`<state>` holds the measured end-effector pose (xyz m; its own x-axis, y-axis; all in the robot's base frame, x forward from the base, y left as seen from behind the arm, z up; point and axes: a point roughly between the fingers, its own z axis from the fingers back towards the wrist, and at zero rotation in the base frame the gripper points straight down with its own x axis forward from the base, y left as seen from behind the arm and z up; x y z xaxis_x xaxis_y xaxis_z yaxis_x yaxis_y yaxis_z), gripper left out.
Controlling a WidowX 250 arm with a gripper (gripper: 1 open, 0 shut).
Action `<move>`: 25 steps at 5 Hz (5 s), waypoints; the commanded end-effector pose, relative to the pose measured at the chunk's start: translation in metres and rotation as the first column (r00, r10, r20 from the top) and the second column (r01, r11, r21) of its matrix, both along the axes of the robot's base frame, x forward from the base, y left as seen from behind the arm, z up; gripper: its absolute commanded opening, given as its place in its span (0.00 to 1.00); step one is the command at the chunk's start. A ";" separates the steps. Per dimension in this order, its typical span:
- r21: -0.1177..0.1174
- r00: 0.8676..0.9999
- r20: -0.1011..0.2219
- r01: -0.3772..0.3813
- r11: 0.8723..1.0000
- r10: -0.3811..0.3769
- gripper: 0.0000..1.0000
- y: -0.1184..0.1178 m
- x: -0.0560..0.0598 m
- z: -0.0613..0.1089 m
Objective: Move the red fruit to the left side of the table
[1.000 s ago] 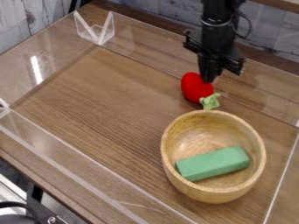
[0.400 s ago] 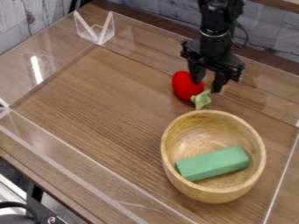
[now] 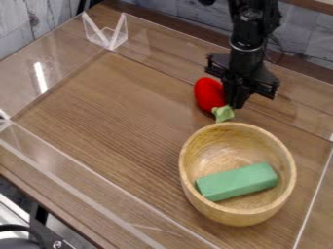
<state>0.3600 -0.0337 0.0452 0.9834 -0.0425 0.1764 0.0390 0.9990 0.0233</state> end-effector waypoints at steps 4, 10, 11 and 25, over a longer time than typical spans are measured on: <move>0.000 0.991 0.079 0.110 0.994 -0.110 0.00 0.023 0.015 0.013; -0.013 0.974 0.076 0.215 0.976 -0.214 0.00 -0.016 0.016 -0.005; -0.011 0.978 0.076 0.195 0.981 -0.194 0.00 -0.015 0.019 -0.009; 0.025 0.977 0.214 -0.010 1.000 0.004 0.00 0.085 -0.026 0.112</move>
<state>0.3313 0.0531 0.1420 0.9404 -0.0237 0.3393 0.0099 0.9990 0.0425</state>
